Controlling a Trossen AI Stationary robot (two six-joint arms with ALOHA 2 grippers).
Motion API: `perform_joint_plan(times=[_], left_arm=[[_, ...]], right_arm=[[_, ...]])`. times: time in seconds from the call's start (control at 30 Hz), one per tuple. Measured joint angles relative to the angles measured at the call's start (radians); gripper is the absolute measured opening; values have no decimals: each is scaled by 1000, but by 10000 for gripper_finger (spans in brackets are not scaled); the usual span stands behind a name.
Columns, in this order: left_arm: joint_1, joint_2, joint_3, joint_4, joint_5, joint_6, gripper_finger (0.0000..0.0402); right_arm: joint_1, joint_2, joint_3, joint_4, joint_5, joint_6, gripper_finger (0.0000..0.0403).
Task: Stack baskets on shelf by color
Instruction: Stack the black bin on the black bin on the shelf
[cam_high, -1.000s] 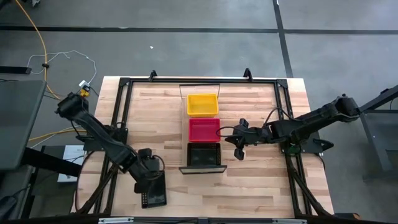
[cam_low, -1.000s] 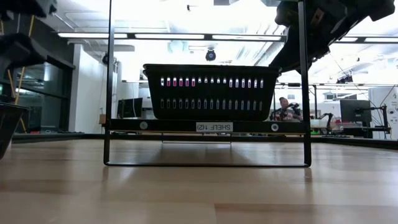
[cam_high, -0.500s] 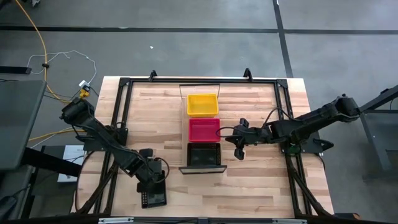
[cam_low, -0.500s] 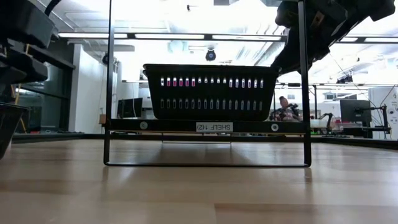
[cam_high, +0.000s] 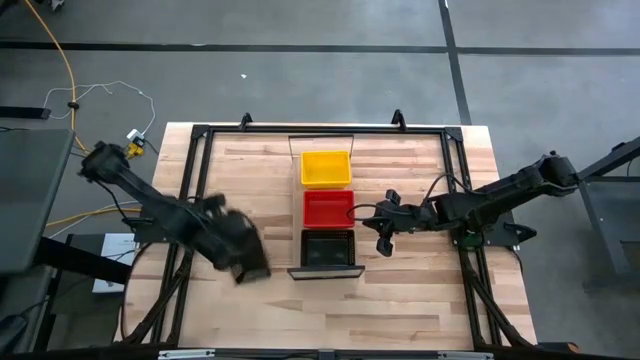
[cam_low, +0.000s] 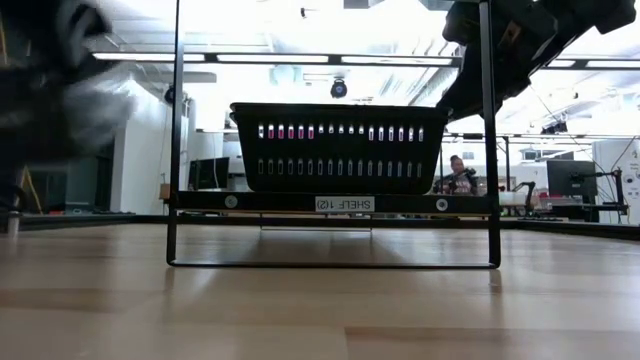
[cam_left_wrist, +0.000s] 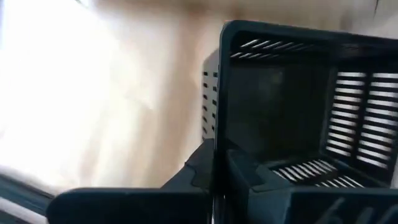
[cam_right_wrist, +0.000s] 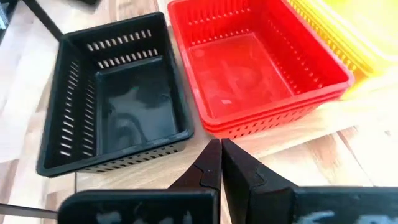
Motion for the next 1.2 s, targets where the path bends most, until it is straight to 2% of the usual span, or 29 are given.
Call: perform_joint_plan(times=[0.13, 0.27, 0.37, 0.47, 0.63, 0.73, 0.9, 1.03, 1.2], left_arm=[[28, -136, 83, -18, -227, -152, 1], [45, -224, 96, 27, -416, -324, 1], [46, -235, 96, 48, -528, -462, 1], [44, -194, 96, 88, -589, -583, 0], [35, -48, 95, 216, -644, -726, 0], [17, 59, 95, 358, -648, -772, 0], [27, 209, 94, 590, -561, -738, 0], [48, 261, 94, 656, -511, -745, 0], [53, 297, 94, 663, -458, -807, 0]], right_arm=[[0, 0, 0, -49, 60, 5, 0], [0, -3, 0, -147, 149, 81, 0], [0, -3, 0, -230, 185, 145, 0], [1, -3, 0, -287, 221, 203, 0], [1, -3, 0, -342, 296, 249, 0], [0, -3, 0, -366, 318, 267, 0], [1, -3, -9, -381, 351, 271, 0], [1, -3, -26, -369, 366, 272, 0], [1, -3, -66, -331, 357, 275, 0]])
